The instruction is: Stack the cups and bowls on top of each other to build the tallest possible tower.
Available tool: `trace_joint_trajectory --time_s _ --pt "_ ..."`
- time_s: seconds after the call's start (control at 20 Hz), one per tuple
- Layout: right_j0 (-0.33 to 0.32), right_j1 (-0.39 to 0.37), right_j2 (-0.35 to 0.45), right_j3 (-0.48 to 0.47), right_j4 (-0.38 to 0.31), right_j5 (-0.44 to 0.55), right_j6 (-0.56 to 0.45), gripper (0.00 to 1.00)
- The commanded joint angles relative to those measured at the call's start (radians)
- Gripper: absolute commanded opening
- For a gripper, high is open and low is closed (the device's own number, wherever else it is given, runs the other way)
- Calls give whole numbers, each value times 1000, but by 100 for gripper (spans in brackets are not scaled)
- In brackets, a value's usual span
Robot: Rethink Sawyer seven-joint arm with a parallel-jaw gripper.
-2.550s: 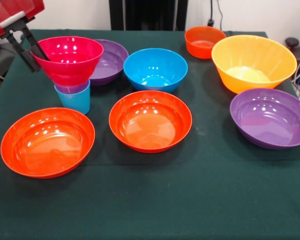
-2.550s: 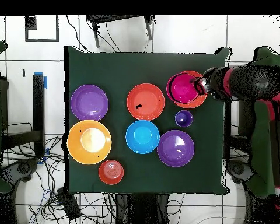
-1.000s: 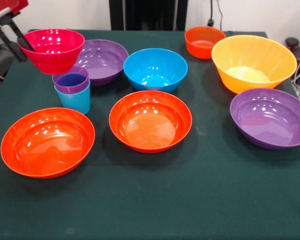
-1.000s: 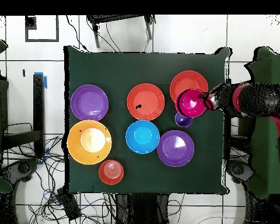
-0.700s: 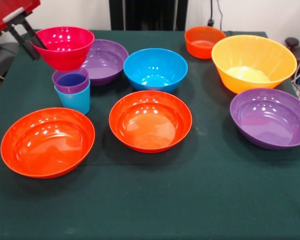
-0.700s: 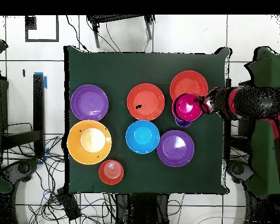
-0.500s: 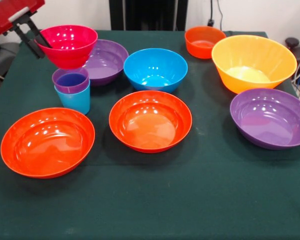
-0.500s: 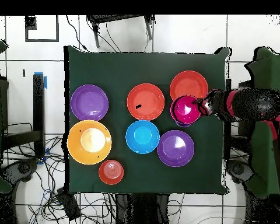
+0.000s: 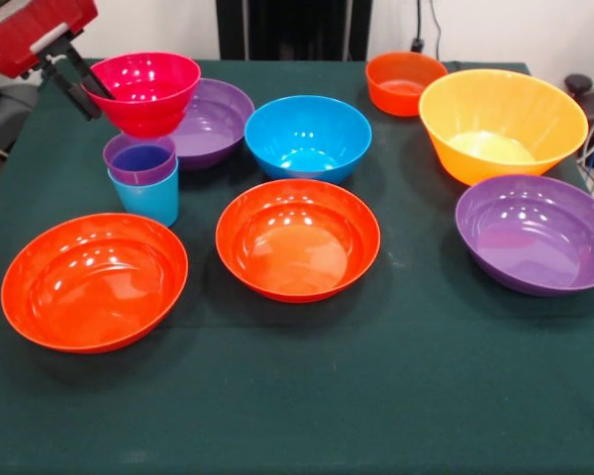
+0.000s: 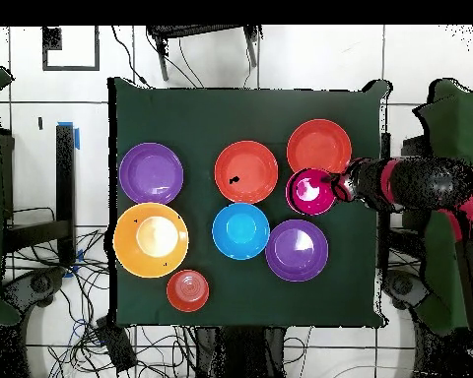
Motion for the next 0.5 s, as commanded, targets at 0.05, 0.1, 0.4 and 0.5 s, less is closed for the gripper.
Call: trace_joint_trajectory --time_s 0.05,0.1,0.4,0.5 --pt "24 55 -74 10 -70 -2 -301 0" --pt "25 59 -73 4 -71 -1 -304 0" --pt "22 69 -70 -4 -79 3 -321 0" --pt "21 74 -69 -9 -79 6 -325 0"
